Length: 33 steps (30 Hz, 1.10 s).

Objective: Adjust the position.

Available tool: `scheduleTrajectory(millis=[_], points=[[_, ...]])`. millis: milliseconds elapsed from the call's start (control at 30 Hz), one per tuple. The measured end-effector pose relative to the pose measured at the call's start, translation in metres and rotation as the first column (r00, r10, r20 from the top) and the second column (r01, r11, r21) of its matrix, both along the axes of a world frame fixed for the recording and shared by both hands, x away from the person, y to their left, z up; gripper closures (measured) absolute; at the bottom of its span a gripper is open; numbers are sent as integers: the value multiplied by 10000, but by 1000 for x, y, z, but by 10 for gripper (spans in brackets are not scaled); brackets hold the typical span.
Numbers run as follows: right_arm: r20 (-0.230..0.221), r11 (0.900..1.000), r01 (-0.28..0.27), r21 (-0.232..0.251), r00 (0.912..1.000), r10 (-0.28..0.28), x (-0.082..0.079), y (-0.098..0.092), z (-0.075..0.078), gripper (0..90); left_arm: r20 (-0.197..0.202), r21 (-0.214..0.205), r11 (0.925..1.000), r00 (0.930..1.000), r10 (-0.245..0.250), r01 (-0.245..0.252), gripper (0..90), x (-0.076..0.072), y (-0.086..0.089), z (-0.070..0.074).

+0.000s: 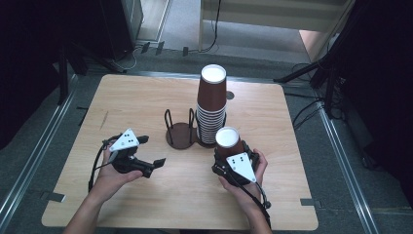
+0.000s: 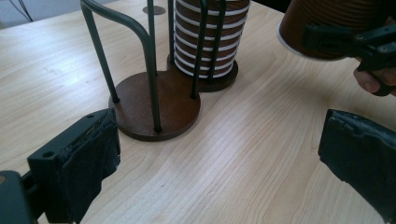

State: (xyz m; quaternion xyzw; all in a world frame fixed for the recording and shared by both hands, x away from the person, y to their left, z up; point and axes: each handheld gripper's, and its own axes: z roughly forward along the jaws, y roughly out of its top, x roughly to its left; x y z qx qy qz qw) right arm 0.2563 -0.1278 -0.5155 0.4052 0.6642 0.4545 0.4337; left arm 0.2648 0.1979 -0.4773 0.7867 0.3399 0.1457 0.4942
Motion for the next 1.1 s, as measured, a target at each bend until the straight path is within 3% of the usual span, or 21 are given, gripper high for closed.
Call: scheduleTrajectory(millis=[167, 400, 533, 900, 1100], points=[[115, 9979, -380, -534, 9992, 386, -3, 12, -5, 118, 8, 89, 9996, 9997, -261, 261, 0, -4, -8, 0], [167, 9931, -790, -865, 9966, 808, -6, 20, -9, 119, 74, 230, 9986, 9988, -482, 480, 2, -7, -15, 1], [319, 9852, -1052, -1352, 9934, 1105, -8, 24, -11, 120, 30, 337, 9974, 9980, -637, 636, 2, -7, -20, 0], [517, 9634, -1619, -2137, 9829, 1766, -14, 36, -17, 121, 7, 300, 9929, 9933, -1152, 1151, 36, -13, -36, 0], [584, 9539, -1982, -2253, 9746, 2162, -18, 42, -18, 121, 73, 346, 9905, 9911, -1331, 1328, 27, -16, -41, 0]])
